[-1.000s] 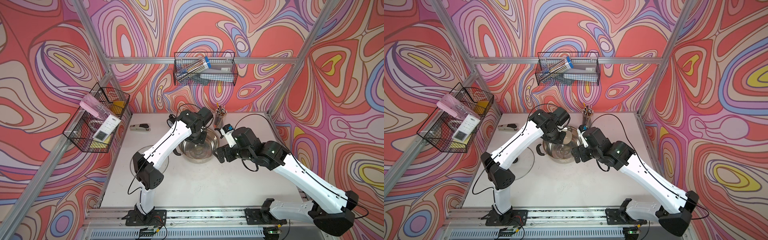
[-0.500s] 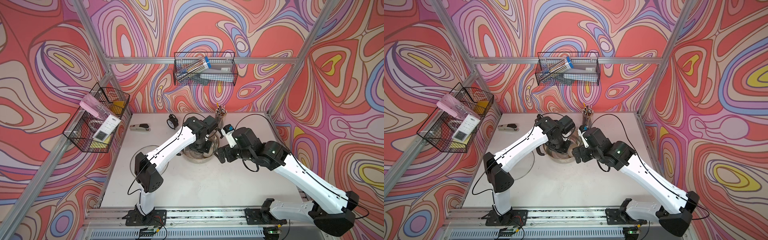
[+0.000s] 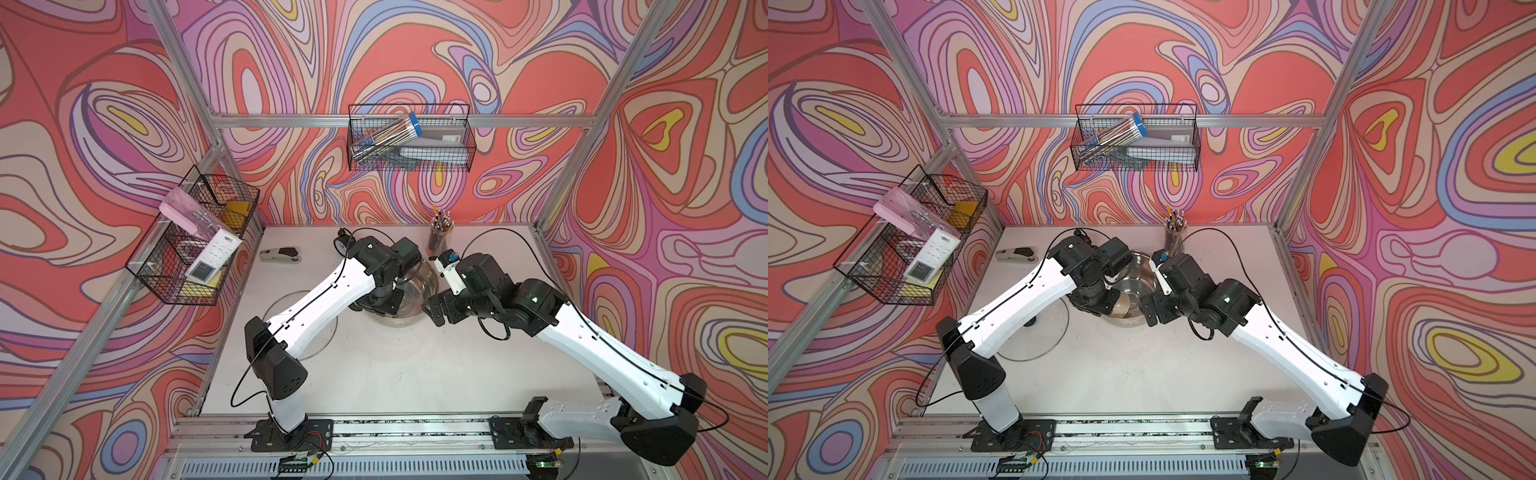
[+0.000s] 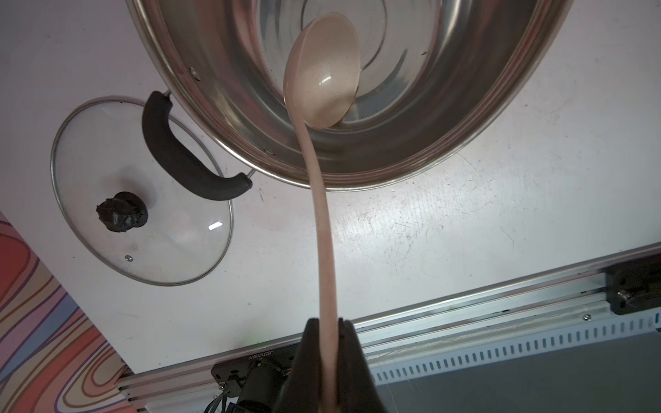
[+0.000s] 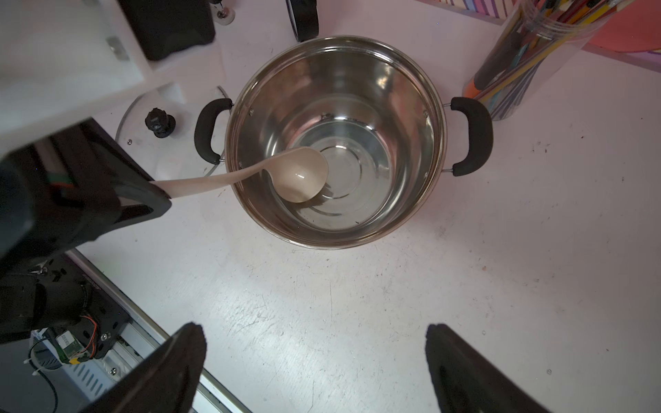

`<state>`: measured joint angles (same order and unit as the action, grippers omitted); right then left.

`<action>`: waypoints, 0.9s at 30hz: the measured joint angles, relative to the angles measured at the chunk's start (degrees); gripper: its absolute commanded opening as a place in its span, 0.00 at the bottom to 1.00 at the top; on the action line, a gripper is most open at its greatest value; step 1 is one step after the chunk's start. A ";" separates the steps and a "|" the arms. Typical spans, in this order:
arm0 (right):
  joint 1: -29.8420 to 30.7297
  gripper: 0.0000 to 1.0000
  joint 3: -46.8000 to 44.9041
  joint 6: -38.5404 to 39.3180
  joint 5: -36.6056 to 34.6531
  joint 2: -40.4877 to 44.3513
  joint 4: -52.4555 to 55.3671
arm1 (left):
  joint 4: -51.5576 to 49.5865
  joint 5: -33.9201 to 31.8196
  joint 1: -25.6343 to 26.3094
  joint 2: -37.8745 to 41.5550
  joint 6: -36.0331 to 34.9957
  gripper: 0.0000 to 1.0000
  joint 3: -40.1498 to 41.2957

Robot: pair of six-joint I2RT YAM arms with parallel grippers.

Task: Stir the soup with a spoon
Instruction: Stir the soup in the pan with a stick.

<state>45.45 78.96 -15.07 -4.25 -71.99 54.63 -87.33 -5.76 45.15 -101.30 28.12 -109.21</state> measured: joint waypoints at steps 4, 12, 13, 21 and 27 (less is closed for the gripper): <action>0.00 0.98 0.59 0.00 0.02 -0.02 0.07 | -1.42 -3.23 -0.96 -0.87 -0.11 0.00 -2.12; 0.00 0.98 0.81 -0.02 -0.59 0.20 0.55 | -1.18 -6.69 -1.31 -5.64 -1.62 0.00 -9.25; 0.00 0.98 0.90 -0.02 -0.85 0.26 0.79 | -0.96 -6.73 -1.31 -6.38 -1.77 0.00 -10.16; 0.00 0.98 2.62 -0.04 -2.89 0.87 2.54 | 3.21 -4.07 -1.31 -8.96 -2.75 0.00 -13.46; 0.00 0.98 2.89 0.00 -3.54 1.01 3.08 | 5.70 0.68 -0.50 -9.16 -4.15 0.00 -12.87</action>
<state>45.45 81.84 -15.07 -7.79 -70.98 57.71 -81.62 -5.08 44.64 -110.45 23.97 -122.08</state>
